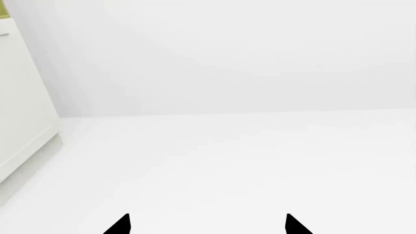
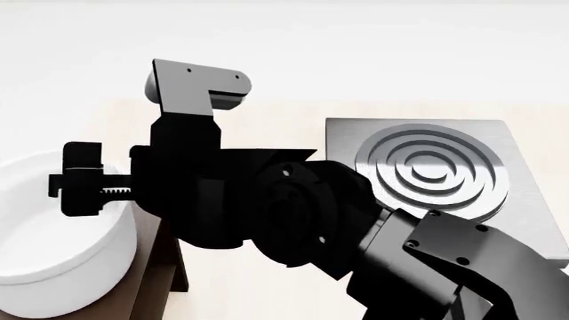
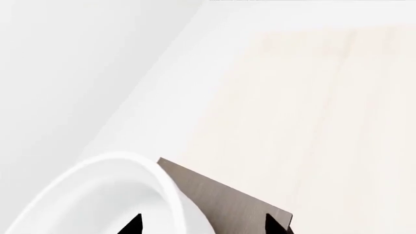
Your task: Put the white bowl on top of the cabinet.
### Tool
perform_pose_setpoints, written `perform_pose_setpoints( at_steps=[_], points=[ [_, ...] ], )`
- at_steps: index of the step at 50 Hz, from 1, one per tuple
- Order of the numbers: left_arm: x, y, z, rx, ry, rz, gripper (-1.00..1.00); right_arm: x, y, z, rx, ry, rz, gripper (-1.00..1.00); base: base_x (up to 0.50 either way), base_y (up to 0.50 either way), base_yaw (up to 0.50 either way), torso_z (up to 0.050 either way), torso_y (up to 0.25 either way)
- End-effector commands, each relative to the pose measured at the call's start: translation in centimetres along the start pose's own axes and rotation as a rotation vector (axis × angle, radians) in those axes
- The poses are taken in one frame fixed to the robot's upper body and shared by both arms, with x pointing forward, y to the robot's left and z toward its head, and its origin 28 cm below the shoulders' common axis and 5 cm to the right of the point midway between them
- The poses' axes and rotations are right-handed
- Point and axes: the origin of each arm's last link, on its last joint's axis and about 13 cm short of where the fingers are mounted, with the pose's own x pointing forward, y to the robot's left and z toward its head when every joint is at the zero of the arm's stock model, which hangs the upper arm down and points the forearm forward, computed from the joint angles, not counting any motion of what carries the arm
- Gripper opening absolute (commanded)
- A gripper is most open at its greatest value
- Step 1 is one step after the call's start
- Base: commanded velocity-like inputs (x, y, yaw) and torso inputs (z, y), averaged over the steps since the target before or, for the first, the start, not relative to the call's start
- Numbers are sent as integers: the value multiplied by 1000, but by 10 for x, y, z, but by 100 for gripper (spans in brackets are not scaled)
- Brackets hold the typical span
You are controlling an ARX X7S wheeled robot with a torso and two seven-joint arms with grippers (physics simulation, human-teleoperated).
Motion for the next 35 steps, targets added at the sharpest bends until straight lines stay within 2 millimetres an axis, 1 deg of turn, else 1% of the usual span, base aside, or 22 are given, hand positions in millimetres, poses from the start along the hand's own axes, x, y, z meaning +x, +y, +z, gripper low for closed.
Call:
perform_pose_setpoints(
  at_steps=[1,8,14,16,19,20,27,35],
  points=[
    [0,0,0,0,0,0,100,-1,1,0,-6,-5,-1,100,0,0,0,0,0],
    [0,-1,0,0,0,0,100,-6,2,1,-10,-24,-5,100,0,0,0,0,0],
    [0,-1,0,2,0,-1,100,-22,5,6,-15,-76,-24,100,0,0,0,0,0],
    [0,-1,0,3,0,0,100,-31,11,8,-33,-105,-23,100,0,0,0,0,0],
    [0,0,0,3,0,-1,100,-40,16,10,-39,-129,-13,100,0,0,0,0,0],
    [0,-1,0,3,1,-2,100,-47,20,11,-43,-146,11,100,0,0,0,0,0],
    [0,0,0,3,0,-2,100,-64,32,10,-67,-173,48,100,0,0,0,0,0],
    [0,0,0,3,0,-2,100,-80,37,10,-72,-214,70,100,0,0,0,0,0]
  ],
)
